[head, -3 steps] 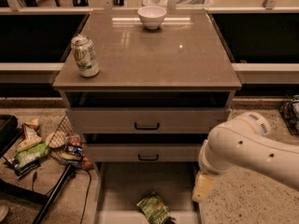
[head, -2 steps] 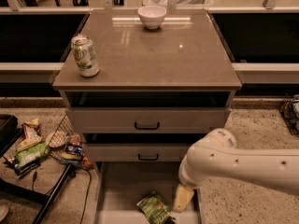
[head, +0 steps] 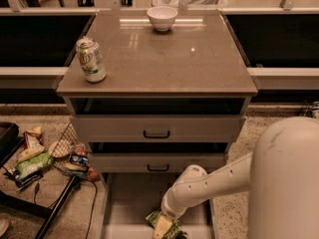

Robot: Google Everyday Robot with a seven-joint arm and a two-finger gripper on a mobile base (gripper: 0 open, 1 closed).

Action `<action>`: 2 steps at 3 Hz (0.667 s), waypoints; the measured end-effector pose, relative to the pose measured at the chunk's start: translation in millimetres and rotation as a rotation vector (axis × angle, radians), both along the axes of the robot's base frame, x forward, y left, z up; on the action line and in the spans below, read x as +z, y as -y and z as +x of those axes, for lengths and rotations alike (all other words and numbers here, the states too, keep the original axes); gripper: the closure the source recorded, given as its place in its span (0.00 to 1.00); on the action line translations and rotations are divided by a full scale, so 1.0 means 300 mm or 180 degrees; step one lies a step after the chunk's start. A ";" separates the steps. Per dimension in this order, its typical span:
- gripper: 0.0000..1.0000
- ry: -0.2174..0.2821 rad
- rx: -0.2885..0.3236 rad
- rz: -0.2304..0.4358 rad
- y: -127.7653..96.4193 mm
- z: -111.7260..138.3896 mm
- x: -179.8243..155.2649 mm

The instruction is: Pick green jalapeno chip bag from bottom drawer and place on counter

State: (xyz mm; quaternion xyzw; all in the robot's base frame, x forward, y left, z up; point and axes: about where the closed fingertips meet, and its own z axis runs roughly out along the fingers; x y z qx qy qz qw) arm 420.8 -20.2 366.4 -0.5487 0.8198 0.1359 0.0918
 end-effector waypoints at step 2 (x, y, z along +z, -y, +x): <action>0.00 -0.0158 -0.0426 0.0157 0.009 0.040 -0.247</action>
Offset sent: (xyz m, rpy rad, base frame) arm 0.0222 -0.0215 -0.1093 0.0729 0.0400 -0.2410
